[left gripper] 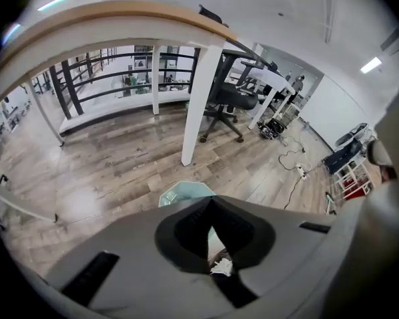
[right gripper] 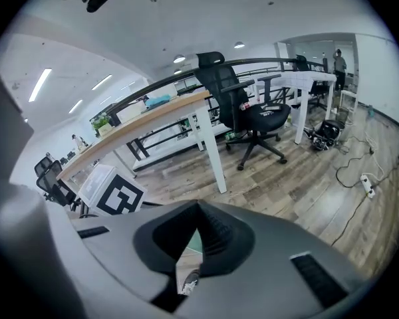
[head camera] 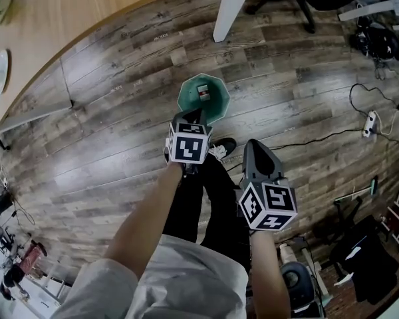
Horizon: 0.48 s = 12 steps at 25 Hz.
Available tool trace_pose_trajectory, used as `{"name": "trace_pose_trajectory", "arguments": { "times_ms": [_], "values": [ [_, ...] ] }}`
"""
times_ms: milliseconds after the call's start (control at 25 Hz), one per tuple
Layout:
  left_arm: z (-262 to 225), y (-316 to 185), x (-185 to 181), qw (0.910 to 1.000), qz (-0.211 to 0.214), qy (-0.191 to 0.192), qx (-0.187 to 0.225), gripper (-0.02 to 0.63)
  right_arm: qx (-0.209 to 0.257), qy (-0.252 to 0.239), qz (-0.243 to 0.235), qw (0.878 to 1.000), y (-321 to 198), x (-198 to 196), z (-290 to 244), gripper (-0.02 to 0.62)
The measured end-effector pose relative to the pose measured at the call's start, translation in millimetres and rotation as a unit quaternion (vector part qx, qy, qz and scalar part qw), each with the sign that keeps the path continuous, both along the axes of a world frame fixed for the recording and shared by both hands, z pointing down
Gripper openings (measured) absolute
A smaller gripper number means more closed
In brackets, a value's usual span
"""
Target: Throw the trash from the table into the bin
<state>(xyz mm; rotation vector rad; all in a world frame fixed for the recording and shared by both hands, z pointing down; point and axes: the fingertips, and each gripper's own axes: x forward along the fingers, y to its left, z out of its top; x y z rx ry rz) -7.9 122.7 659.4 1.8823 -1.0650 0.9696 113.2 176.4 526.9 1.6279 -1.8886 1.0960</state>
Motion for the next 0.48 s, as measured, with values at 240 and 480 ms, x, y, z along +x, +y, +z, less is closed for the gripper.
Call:
{"name": "trace_pose_trajectory", "arguments": {
  "times_ms": [240, 480],
  "values": [
    [-37, 6, 1, 0.9998, 0.001, 0.020, 0.008, 0.015, -0.002, 0.005, 0.005, 1.000, 9, -6, -34, 0.026],
    [-59, 9, 0, 0.9998, 0.003, 0.021, 0.004, 0.015, -0.006, 0.009, 0.006, 1.000, 14, -7, -52, 0.026]
  ]
}}
